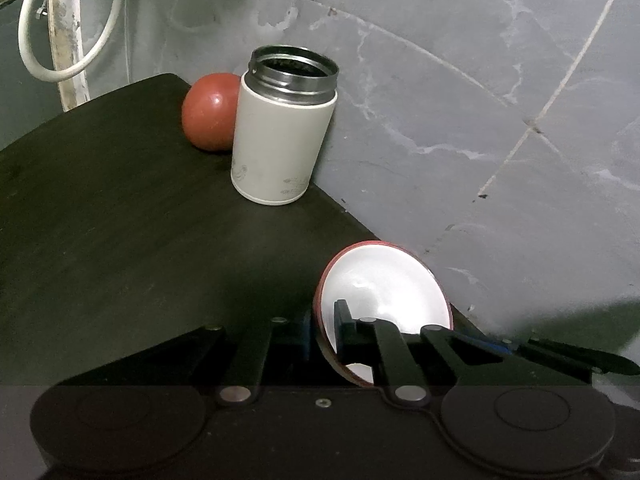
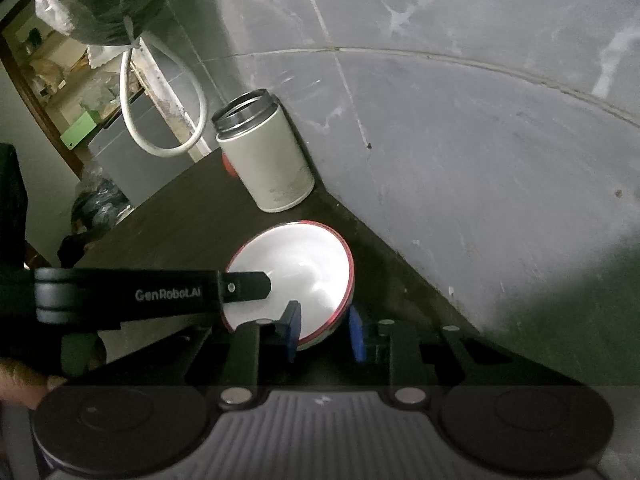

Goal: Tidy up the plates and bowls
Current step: 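Close the left tool on the second white bowl rim while the right tool grips it, then carry the second white bowl with both tools and lower it into the first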

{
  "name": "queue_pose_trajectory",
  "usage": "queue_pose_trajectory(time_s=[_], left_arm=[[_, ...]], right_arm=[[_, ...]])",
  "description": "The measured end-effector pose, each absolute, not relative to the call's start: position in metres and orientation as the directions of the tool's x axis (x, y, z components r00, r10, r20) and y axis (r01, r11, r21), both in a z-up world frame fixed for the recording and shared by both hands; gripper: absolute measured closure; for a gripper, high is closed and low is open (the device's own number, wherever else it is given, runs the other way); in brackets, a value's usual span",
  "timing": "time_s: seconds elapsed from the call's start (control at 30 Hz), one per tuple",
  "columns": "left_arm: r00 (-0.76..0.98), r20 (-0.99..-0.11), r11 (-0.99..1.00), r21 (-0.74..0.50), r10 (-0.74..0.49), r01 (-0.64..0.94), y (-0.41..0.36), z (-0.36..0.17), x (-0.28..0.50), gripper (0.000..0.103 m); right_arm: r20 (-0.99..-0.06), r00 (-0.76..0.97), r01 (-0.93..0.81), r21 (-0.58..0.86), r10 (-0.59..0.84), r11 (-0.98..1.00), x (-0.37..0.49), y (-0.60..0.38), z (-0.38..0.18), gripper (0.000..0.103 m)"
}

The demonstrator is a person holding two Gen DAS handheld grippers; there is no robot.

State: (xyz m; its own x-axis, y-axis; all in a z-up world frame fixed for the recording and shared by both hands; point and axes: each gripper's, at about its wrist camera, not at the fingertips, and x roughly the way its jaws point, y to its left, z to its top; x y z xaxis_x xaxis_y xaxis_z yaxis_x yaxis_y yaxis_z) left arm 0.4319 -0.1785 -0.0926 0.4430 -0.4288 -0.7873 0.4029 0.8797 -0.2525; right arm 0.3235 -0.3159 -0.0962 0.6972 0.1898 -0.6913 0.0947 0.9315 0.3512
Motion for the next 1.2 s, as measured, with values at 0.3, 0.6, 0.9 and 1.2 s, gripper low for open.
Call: queue_pose_trajectory(time_s=[0.3,0.6,0.9,1.2], left_arm=[[0.459,-0.768,0.876,-0.269,-0.446,0.401,-0.173,-0.078,0.411,0.091],[0.487,-0.738,0.87,-0.286,-0.467,0.402,-0.165,-0.059,0.383,0.091],[0.525,-0.706,0.871,-0.294,-0.475,0.393,-0.152,-0.041,0.349,0.091],[0.546,-0.695,0.877,-0.294,-0.469,0.38,-0.141,-0.035,0.312,0.091]], right_arm=[[-0.664,0.719,0.069,0.363,0.206,0.929,0.298,-0.317,-0.085,0.074],[-0.632,0.747,0.047,0.358,0.205,0.933,0.278,-0.314,-0.065,0.074],[-0.601,0.769,0.007,0.348,0.217,0.938,0.249,-0.307,-0.047,0.074],[-0.593,0.766,-0.023,0.359,0.247,0.933,0.218,-0.302,-0.039,0.074]])
